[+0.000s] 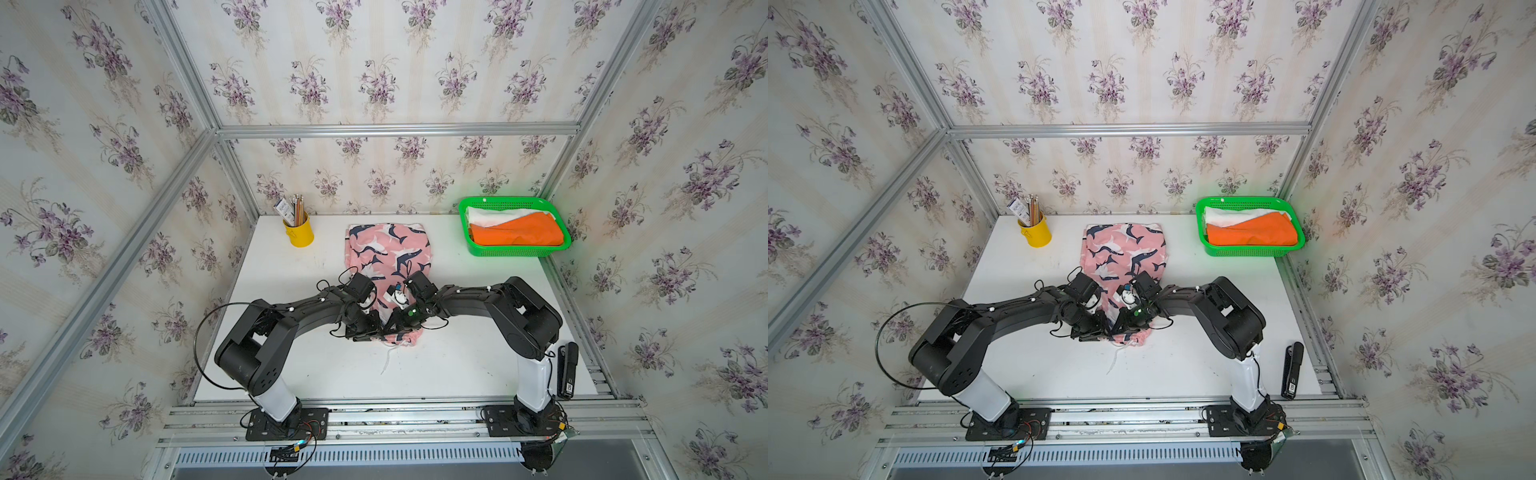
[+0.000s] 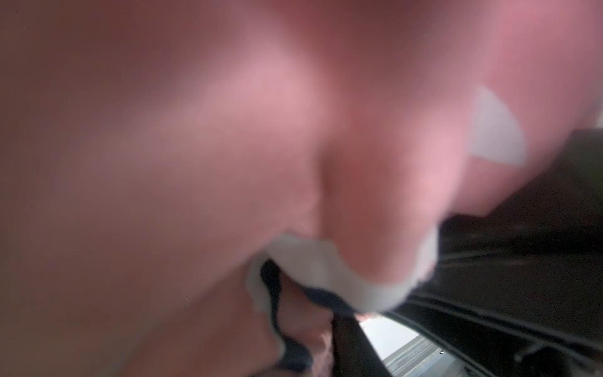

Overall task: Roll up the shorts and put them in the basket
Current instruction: Roll the shorts at the center of the board.

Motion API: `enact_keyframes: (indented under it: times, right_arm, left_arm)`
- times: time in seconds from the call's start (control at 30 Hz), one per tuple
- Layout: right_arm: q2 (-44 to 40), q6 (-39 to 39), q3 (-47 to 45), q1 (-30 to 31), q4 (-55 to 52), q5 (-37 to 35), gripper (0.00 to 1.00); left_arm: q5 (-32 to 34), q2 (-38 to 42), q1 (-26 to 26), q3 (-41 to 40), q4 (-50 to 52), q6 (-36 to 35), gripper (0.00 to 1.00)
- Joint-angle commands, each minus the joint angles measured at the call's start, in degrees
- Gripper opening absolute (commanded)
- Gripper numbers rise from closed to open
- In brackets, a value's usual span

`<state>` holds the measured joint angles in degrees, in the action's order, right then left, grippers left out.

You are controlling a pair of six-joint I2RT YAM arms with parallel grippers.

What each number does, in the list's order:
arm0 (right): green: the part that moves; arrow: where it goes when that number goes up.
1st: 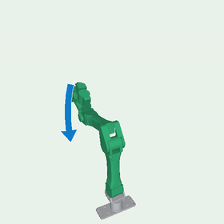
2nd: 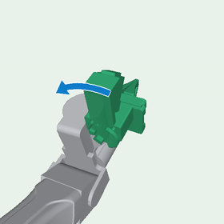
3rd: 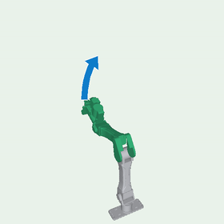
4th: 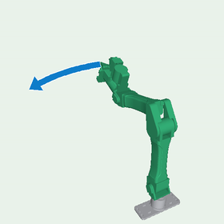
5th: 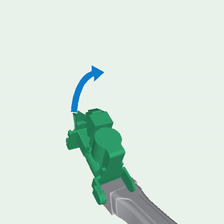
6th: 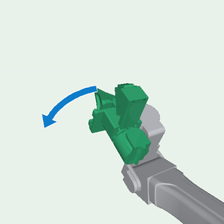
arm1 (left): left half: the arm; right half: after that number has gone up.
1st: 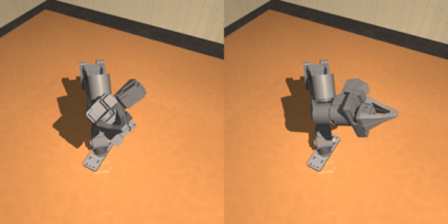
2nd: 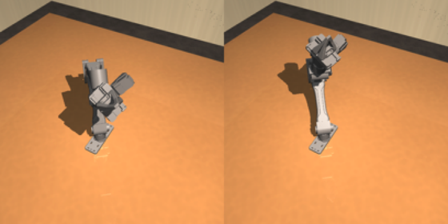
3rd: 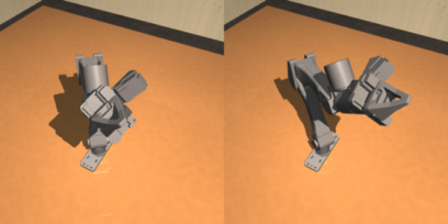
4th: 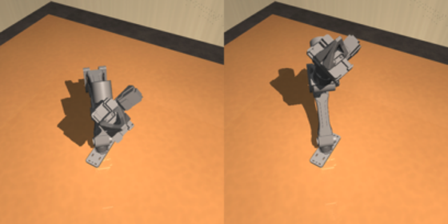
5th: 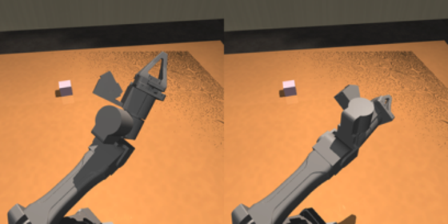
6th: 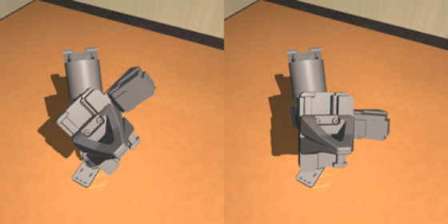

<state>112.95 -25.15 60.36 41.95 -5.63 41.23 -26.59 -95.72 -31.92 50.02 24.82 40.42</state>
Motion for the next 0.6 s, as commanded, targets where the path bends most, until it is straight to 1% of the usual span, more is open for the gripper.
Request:
enact_keyframes:
  times: [0.0,0.03,0.1,0.2,0.27,0.3,0.33,0.4,0.5,0.53,0.57]
  right_arm:
    - [-2.39,0.48,-0.71,-0.21,-6.67,-13.7,0.13]
    - [-4.03,1.03,-0.99,-0.21,-6.63,-15.04,0.15]
    - [-9.54,3.31,-2.36,-0.05,-5.95,-18.23,0.23]
    - [-17.4,10.9,-4.2,1.58,-5.72,-25.5,0.37]
    - [-21.26,16.69,-5.57,3.49,-5.52,-30.96,0.41]
    - [-22.94,19.42,-6.61,4.69,-4.32,-34.49,0.41]
    - [-24.6,22.09,-8.16,5.62,-2.55,-36.1,0.42]
    - [-28.39,29.41,-12.9,7.42,3.18,-35.29,0.45]
    - [-33.52,39.95,-20.45,11.41,12.43,-37.83,0.51]
    - [-34.4,42.4,-21.99,11.93,14.43,-38.47,0.54]
    - [-34.79,44.24,-22.97,12.38,15.94,-38.68,0.6]
  left_arm:
    - [2.76,0.34,-0.18,-0.45,1.61,-0.21,0.2]
    - [2.93,0.89,-0.18,-0.37,1.87,-0.25,0.17]
    - [3.83,1.96,-0.09,0.33,3.41,-0.65,0.13]
    - [3.72,3.12,0.04,1.6,5.56,-0.87,0.12]
    - [3.44,4.02,0.15,2.35,6.63,-0.67,0.13]
    - [3.03,4.29,0.37,2.79,7.18,-0.61,0.13]
    - [2.58,4.53,0.52,3.23,7.87,-0.69,0.13]
    - [1.44,5.07,0.85,4.27,8.82,-0.56,0.13]
    - [-0.75,5.97,1.7,5.5,10.24,-0.63,0.13]
    - [-1.25,6.54,1.94,5.53,10.54,-0.72,0.13]
    - [-1.89,7.01,2.4,5.46,10.91,-0.87,0.13]
